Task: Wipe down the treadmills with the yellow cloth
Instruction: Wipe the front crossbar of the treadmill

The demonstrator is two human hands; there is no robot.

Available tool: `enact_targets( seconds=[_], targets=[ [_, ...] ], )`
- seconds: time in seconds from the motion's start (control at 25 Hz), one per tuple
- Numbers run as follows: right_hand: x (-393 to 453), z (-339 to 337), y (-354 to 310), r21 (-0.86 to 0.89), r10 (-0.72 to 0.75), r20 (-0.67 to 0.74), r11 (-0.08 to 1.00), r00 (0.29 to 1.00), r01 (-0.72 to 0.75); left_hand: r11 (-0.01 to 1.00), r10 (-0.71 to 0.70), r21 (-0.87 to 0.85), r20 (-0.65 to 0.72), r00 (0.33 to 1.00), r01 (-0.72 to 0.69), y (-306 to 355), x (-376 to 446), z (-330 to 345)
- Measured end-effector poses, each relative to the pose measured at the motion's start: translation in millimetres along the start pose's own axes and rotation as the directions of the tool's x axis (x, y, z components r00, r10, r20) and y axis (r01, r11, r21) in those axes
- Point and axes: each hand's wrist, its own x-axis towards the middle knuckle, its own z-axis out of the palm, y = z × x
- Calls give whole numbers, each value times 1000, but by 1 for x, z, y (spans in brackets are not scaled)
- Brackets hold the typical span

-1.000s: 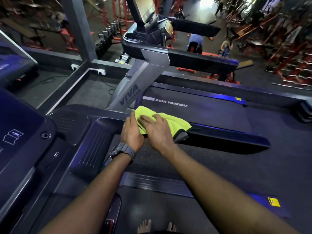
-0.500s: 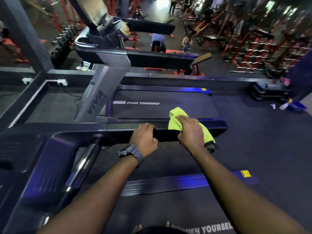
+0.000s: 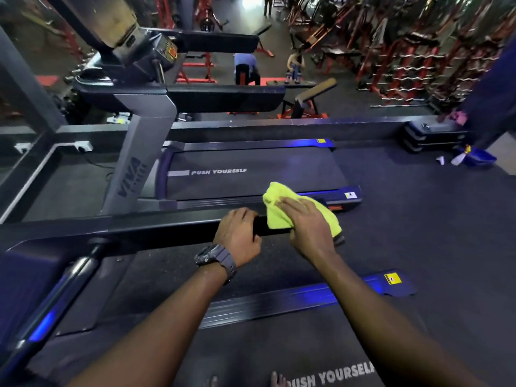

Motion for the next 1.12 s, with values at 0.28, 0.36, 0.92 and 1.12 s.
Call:
enact_targets(
  seconds=[0.28, 0.36, 0.92, 1.12],
  targets=[
    [-11, -2, 89, 785, 592, 5, 497, 806, -369, 998, -26, 55, 35, 999, 24, 59, 28, 25],
    [-21, 11, 101, 930, 651, 246, 49, 718, -363, 995, -14, 102, 56, 998, 8, 62, 29, 28],
    [-30, 88, 50, 778, 587, 584, -601, 561, -181, 995, 54, 79, 77, 996, -60, 40, 17, 39],
    [-44, 78, 68, 769, 610, 566, -633, 554, -89, 978, 78, 189, 81, 994, -92, 30, 13, 31]
  ],
)
